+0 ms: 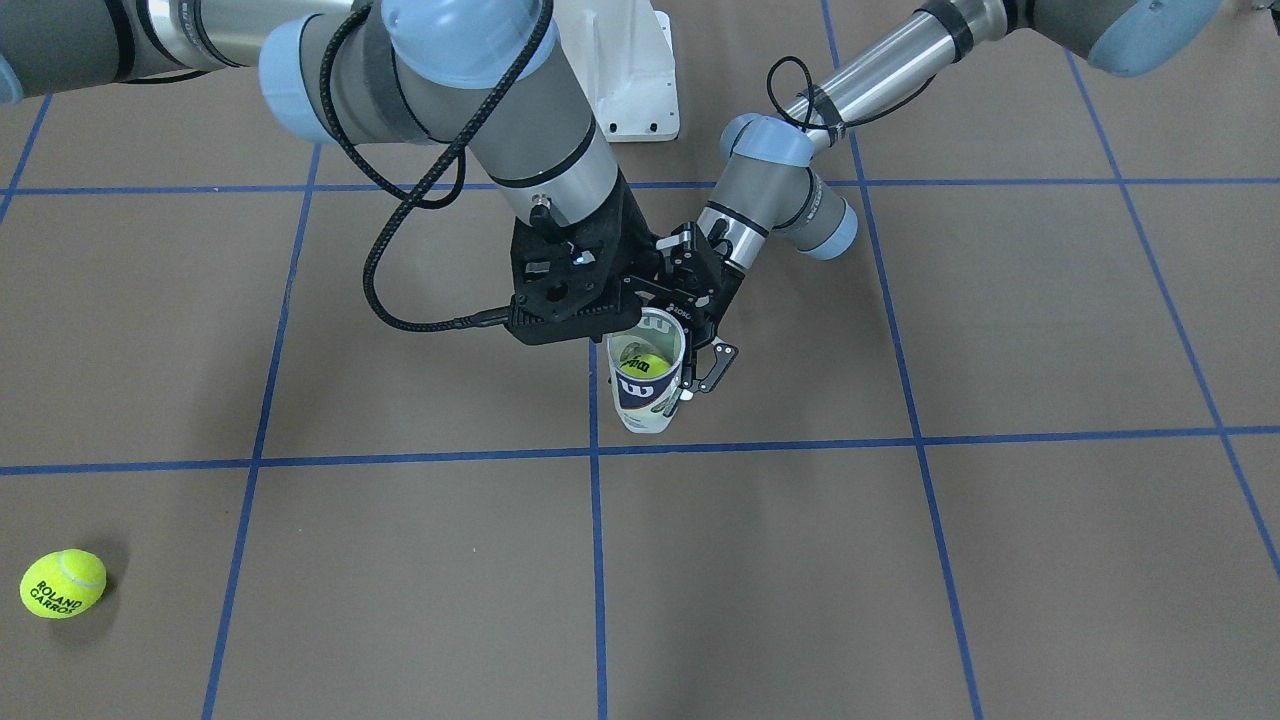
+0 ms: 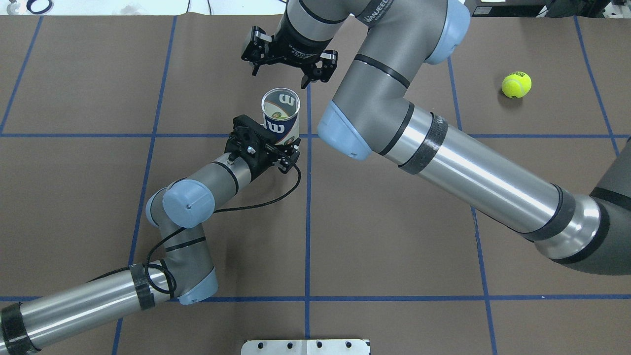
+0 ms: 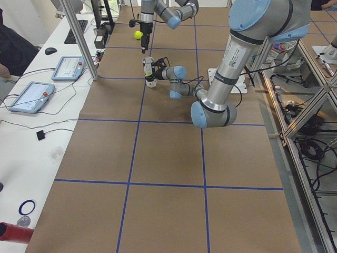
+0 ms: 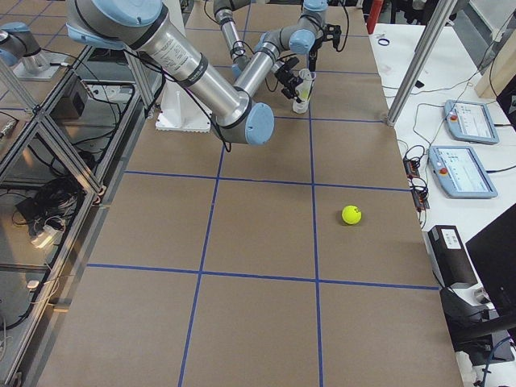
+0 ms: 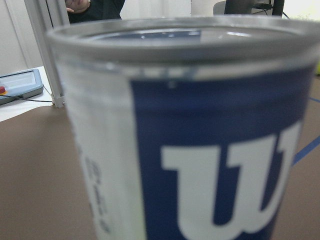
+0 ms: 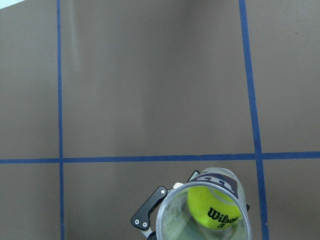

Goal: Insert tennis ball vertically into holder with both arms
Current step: 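Raise the right gripper away from the can toward the other ball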

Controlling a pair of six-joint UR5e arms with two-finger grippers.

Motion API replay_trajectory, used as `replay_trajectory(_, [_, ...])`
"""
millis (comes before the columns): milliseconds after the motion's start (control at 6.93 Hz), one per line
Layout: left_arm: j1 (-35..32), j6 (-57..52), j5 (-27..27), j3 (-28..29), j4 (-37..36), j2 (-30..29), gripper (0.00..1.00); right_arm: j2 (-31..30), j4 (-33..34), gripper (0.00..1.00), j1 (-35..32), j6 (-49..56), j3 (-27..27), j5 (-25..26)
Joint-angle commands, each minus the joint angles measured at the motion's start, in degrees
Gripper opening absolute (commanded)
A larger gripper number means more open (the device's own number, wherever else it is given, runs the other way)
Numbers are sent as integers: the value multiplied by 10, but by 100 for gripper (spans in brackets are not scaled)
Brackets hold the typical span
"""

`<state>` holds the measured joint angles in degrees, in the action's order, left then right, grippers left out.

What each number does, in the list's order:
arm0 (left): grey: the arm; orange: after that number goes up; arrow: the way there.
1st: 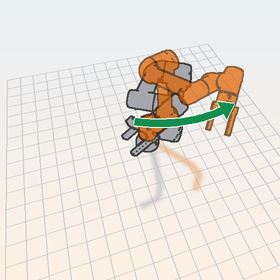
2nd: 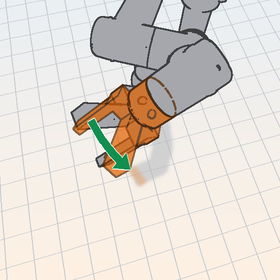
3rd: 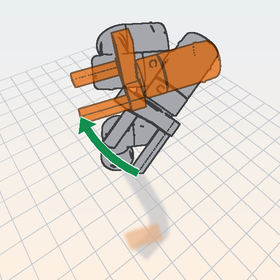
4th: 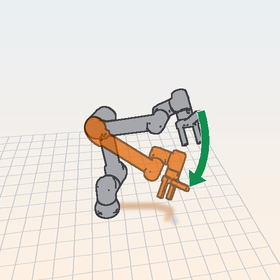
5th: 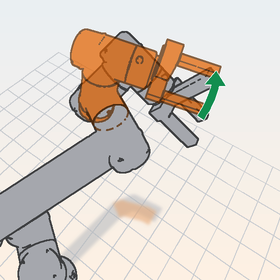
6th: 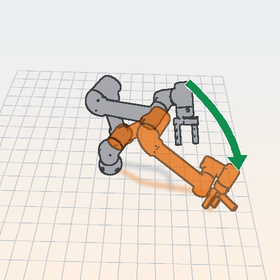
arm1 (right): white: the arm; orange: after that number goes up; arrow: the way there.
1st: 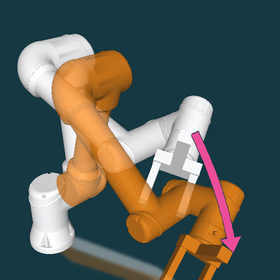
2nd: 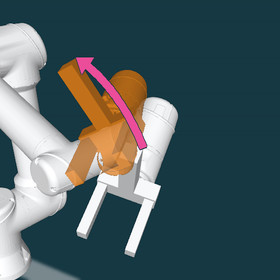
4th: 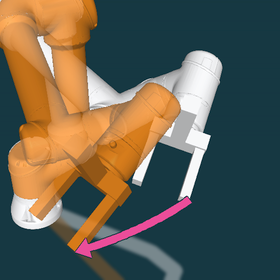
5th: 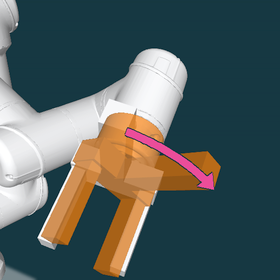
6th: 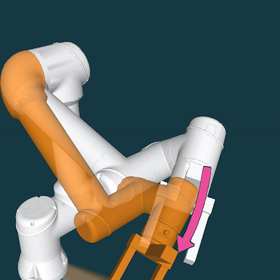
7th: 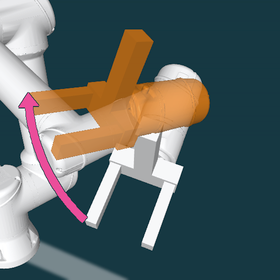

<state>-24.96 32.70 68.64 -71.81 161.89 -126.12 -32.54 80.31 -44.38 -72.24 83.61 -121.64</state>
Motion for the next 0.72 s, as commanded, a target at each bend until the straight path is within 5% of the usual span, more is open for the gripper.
replay_trajectory(0, [0, 0, 0, 0, 0, 1, 88, -19, 0, 99, -26, 43, 2, 2])
replay_trajectory(577, [0, 0, 0, -2, 0, 0, 96, -67, 2, 99, -84, 141, 0, 19])
